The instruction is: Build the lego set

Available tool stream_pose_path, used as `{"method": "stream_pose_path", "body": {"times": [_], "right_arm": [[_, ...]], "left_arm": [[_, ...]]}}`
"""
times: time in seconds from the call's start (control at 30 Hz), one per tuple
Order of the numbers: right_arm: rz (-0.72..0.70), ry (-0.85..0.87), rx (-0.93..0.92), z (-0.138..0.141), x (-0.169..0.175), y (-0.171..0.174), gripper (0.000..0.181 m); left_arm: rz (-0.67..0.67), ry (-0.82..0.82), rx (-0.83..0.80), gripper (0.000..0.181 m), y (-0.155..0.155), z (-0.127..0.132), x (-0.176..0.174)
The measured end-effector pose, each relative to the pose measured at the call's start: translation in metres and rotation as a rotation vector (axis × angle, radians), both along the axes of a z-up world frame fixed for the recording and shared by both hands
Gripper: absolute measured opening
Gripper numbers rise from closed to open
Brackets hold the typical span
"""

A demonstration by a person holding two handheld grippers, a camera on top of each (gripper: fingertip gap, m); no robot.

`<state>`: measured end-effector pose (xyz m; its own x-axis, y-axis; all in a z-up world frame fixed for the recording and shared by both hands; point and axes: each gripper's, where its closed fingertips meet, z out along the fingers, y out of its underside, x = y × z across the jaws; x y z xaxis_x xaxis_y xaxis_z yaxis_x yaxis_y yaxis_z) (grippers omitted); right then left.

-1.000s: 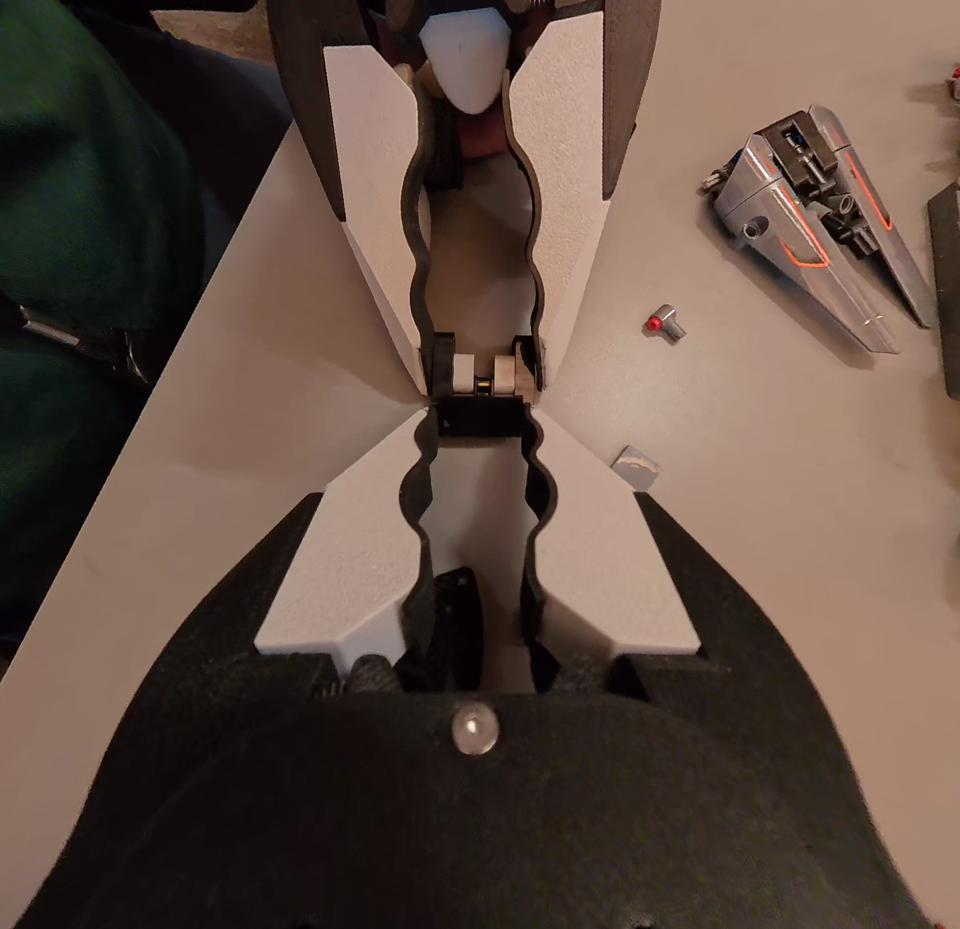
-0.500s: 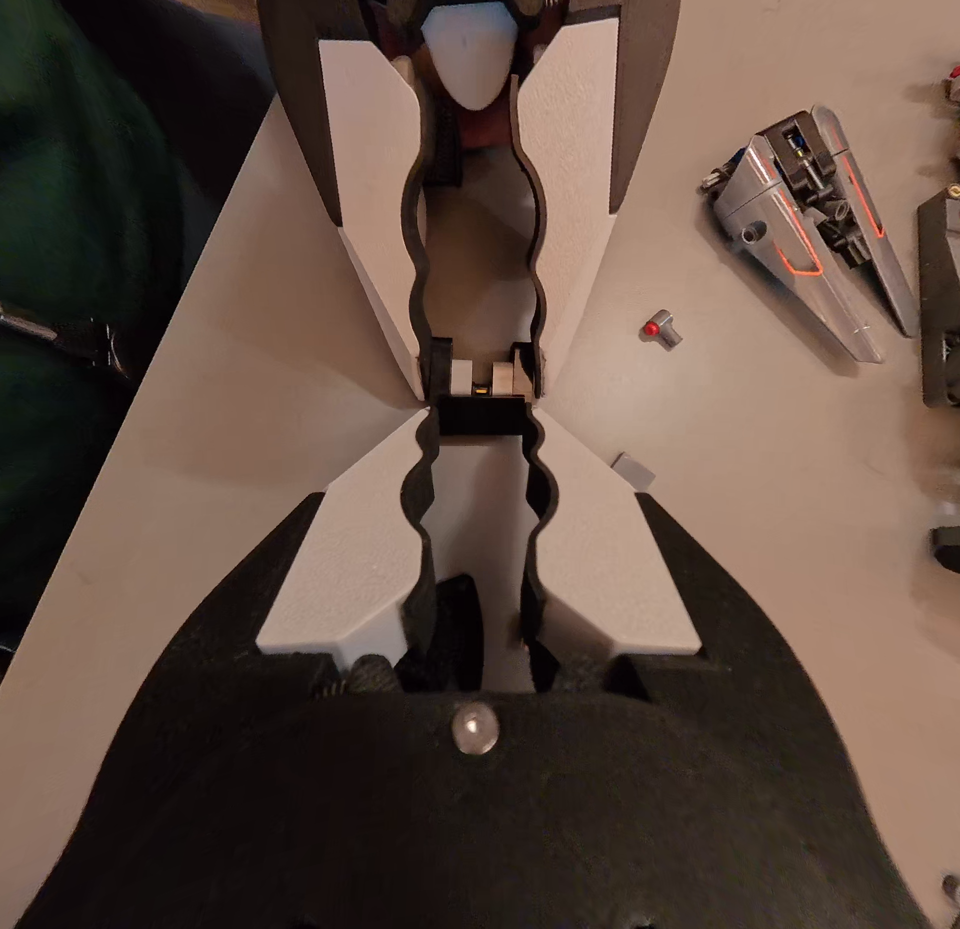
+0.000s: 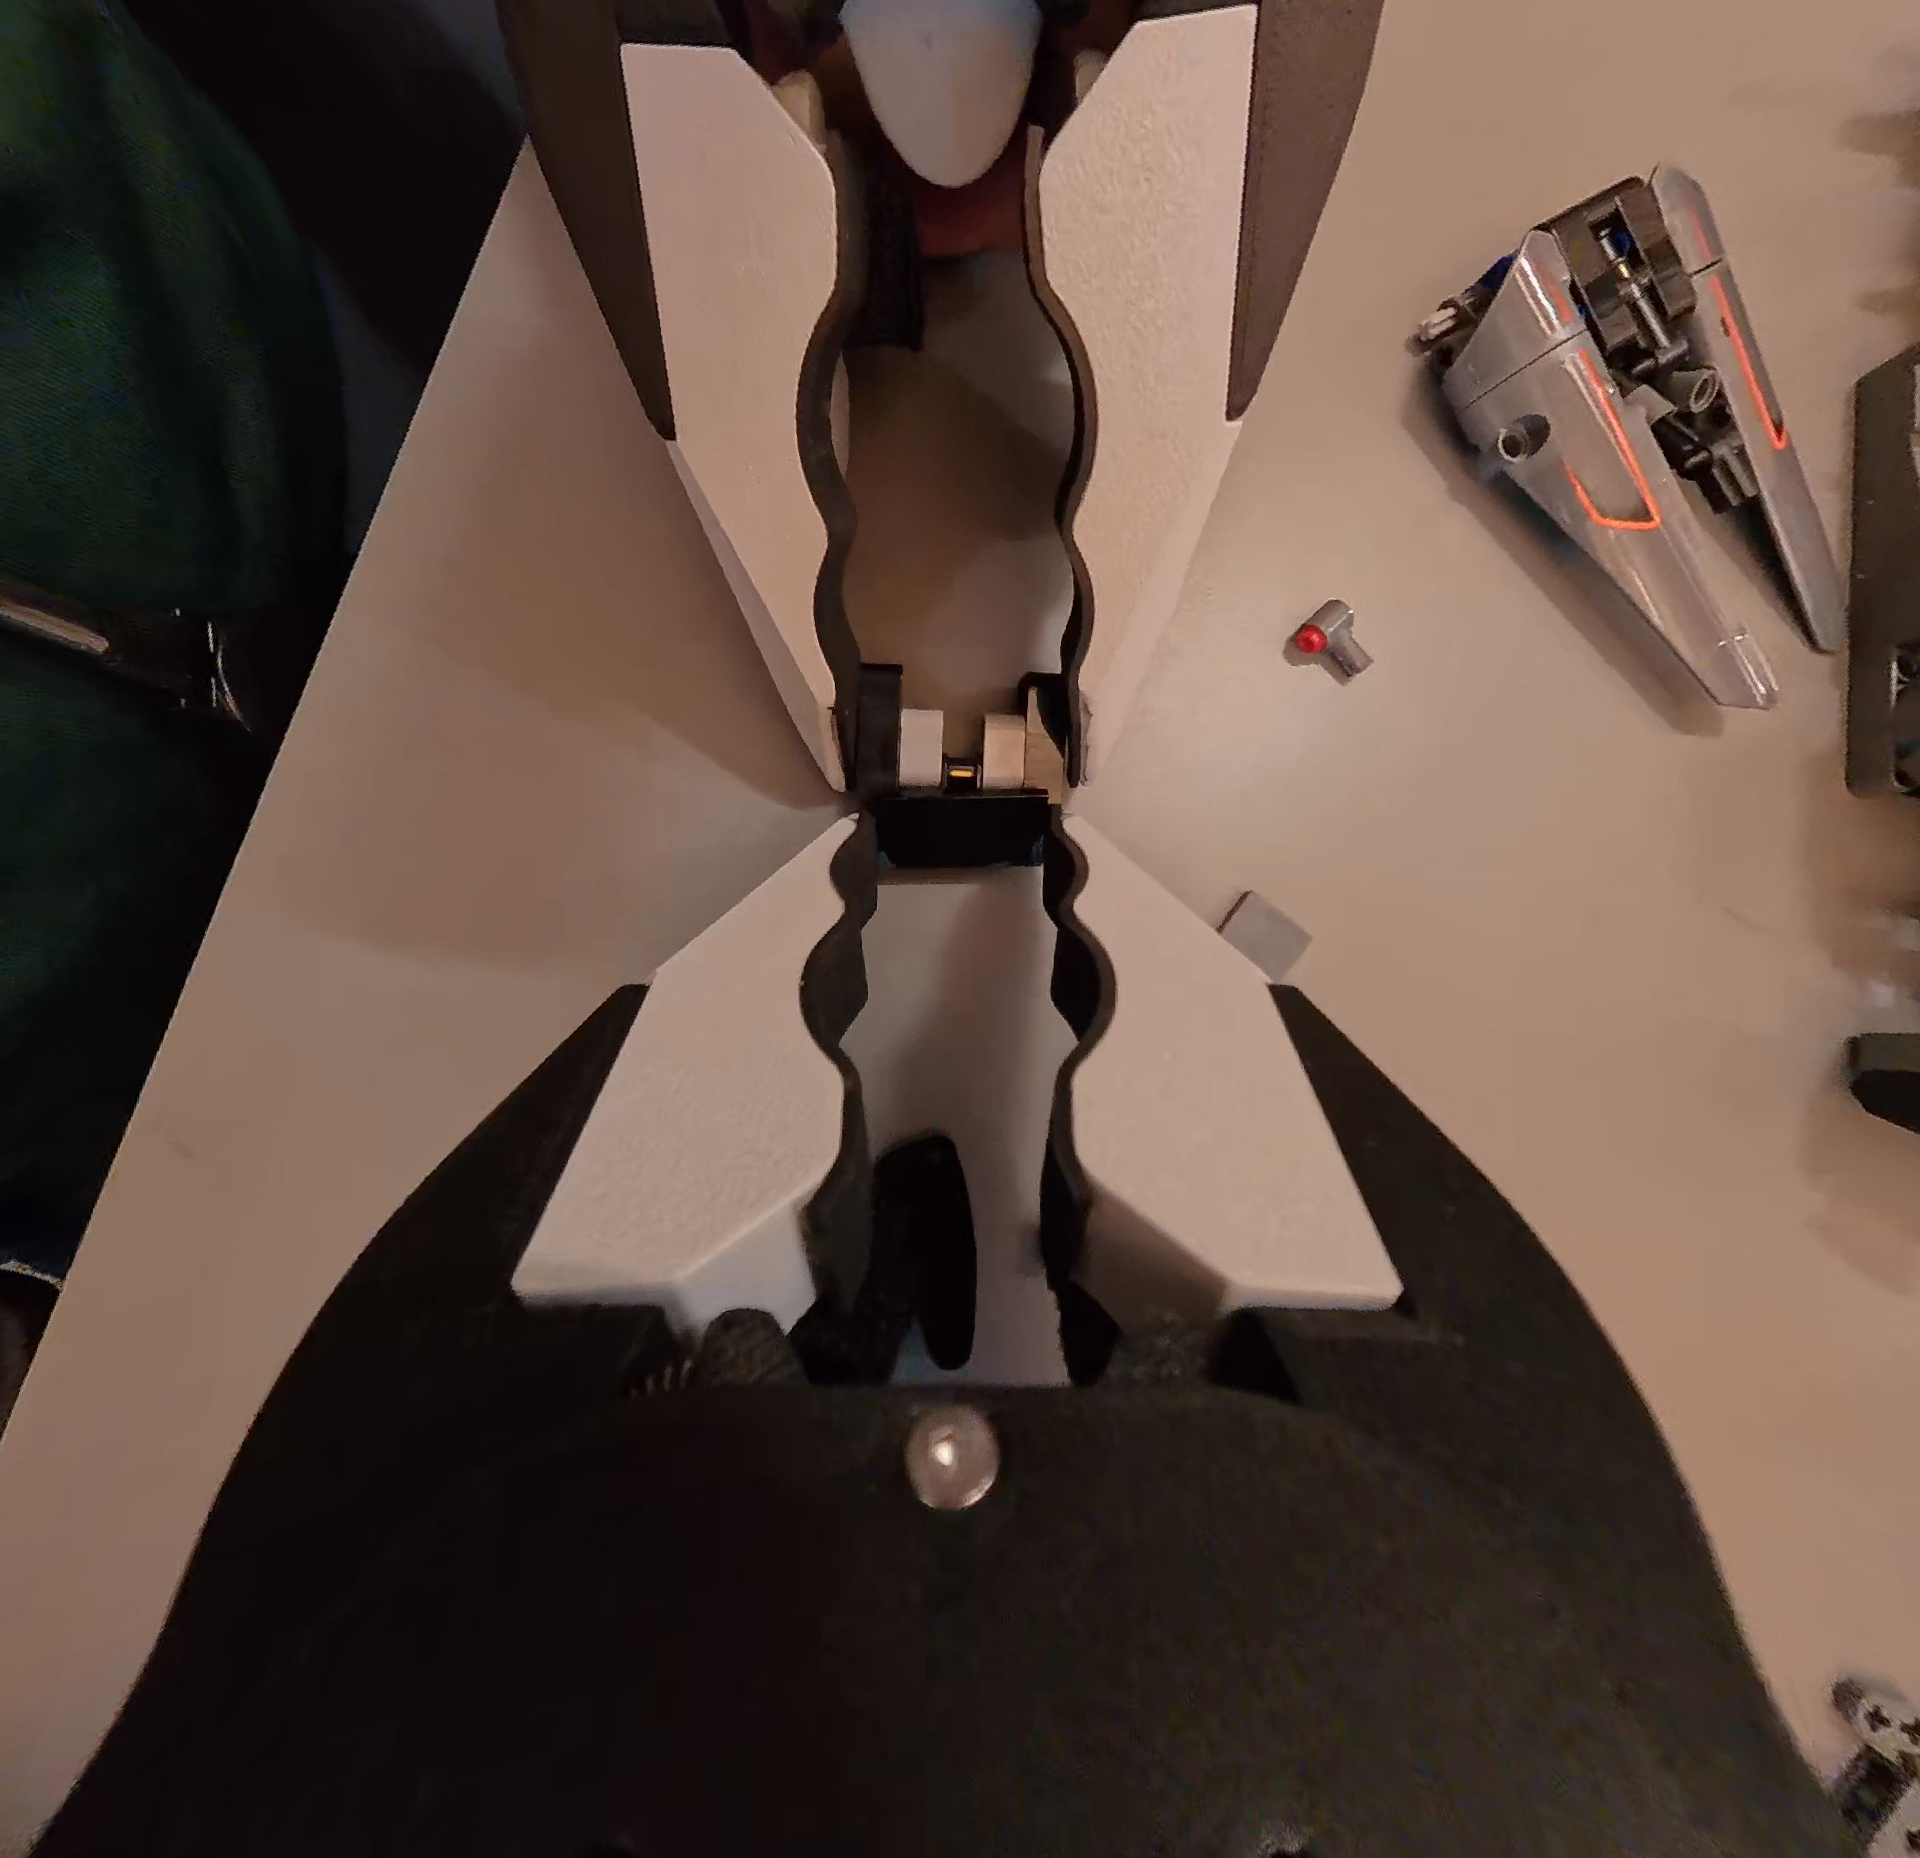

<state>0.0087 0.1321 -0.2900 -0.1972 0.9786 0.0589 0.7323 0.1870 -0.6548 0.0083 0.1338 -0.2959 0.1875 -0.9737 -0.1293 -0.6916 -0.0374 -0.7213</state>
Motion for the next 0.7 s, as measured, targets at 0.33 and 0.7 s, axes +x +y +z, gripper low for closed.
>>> {"method": "stream_pose_path", "body": {"times": [0.33,0.7], "right_arm": [[0.014,0.013,-0.011,-0.004,-0.001,-0.003,0.03],[0.009,0.024,-0.03,-0.002,-0.004,-0.002,0.03]], "left_arm": [[-0.02,-0.067,0.112,0.039,-0.003,0.014,0.001],[-0.113,-0.064,0.305,0.032,-0.016,0.017,0.006]]}}
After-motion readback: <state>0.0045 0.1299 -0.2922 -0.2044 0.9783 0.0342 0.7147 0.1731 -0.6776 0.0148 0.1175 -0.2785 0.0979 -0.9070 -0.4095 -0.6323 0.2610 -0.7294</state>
